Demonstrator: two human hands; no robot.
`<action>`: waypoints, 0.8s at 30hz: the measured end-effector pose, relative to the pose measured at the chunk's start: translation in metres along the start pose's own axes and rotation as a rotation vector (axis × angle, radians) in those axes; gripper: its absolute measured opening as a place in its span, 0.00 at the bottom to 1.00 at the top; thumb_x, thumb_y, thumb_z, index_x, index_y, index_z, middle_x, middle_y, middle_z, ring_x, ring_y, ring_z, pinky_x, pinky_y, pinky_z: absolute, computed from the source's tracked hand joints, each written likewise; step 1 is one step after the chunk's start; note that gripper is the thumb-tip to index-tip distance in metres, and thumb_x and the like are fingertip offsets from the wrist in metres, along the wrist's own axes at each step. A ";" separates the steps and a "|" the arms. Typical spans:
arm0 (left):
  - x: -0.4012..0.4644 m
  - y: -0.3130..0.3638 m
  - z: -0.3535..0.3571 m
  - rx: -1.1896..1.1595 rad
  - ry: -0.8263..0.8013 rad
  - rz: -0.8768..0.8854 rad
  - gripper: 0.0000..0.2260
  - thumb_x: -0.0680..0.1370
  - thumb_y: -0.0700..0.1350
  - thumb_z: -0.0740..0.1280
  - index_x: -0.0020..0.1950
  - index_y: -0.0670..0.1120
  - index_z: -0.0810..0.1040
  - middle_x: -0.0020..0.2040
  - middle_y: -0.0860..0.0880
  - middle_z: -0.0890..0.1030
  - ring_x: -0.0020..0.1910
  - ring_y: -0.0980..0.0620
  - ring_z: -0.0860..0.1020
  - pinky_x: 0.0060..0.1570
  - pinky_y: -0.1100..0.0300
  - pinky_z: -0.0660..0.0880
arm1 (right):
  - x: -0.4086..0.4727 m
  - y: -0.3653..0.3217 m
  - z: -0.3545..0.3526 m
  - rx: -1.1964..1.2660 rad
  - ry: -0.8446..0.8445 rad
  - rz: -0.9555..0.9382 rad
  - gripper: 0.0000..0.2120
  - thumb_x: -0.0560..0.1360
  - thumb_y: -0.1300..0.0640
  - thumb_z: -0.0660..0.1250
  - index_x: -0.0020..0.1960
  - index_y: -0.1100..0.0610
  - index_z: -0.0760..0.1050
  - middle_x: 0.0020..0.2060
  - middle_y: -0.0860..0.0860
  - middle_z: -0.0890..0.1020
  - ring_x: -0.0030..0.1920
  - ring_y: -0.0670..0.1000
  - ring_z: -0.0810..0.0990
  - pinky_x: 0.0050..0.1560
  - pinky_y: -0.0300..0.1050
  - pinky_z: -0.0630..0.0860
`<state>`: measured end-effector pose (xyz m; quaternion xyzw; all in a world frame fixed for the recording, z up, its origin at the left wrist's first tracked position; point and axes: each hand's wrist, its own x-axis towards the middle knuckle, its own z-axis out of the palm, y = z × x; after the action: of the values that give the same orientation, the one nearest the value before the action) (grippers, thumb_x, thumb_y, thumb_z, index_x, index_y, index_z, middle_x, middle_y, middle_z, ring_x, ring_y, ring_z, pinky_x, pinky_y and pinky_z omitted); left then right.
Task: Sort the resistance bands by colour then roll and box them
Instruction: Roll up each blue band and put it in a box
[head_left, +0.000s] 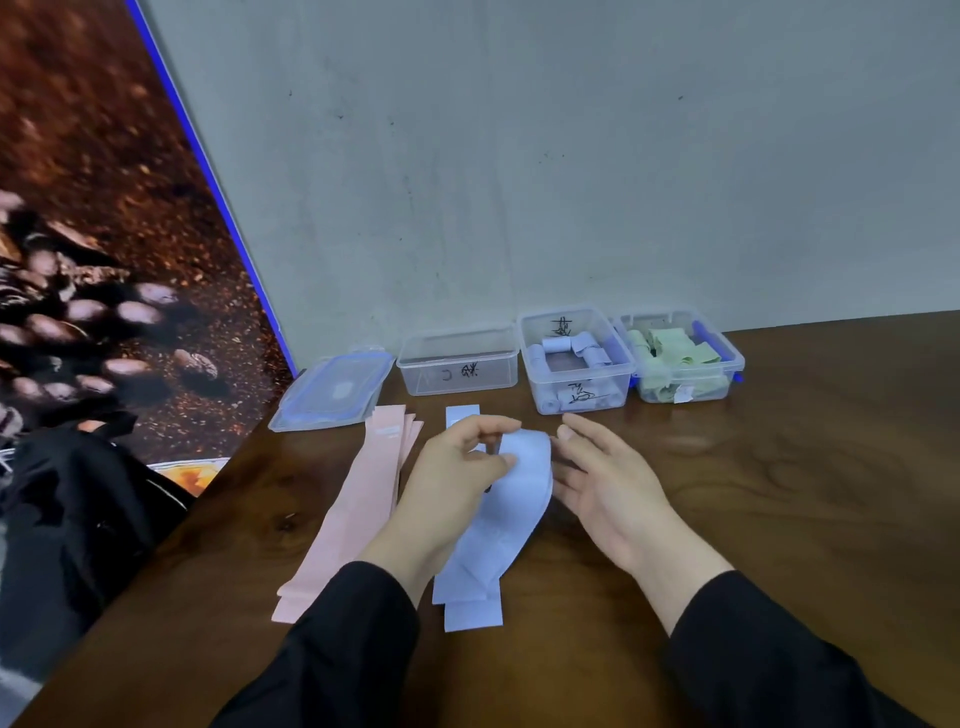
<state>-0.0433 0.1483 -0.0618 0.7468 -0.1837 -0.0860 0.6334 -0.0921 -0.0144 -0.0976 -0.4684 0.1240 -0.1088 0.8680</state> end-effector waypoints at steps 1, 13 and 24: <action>-0.002 0.003 0.005 -0.001 -0.018 0.011 0.15 0.78 0.36 0.69 0.53 0.57 0.83 0.45 0.64 0.81 0.48 0.67 0.77 0.50 0.64 0.74 | -0.001 -0.006 -0.002 0.008 0.005 0.000 0.17 0.81 0.60 0.68 0.68 0.55 0.73 0.54 0.56 0.86 0.55 0.57 0.86 0.55 0.53 0.81; -0.014 0.042 0.058 -0.367 -0.070 0.017 0.14 0.79 0.36 0.68 0.56 0.54 0.84 0.59 0.51 0.82 0.58 0.49 0.80 0.50 0.56 0.79 | -0.012 -0.090 -0.018 -0.203 0.101 -0.196 0.10 0.80 0.66 0.67 0.58 0.59 0.81 0.49 0.57 0.87 0.50 0.54 0.86 0.54 0.50 0.82; -0.034 -0.039 0.070 0.868 -0.243 0.185 0.21 0.85 0.54 0.56 0.78 0.55 0.64 0.76 0.55 0.69 0.74 0.55 0.66 0.72 0.61 0.62 | -0.023 -0.030 -0.112 -1.417 0.308 -0.214 0.17 0.83 0.46 0.63 0.69 0.50 0.75 0.62 0.45 0.81 0.60 0.48 0.77 0.61 0.41 0.71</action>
<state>-0.0936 0.1021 -0.1167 0.9080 -0.3415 -0.0313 0.2407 -0.1514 -0.1113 -0.1293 -0.9063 0.2389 -0.1516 0.3141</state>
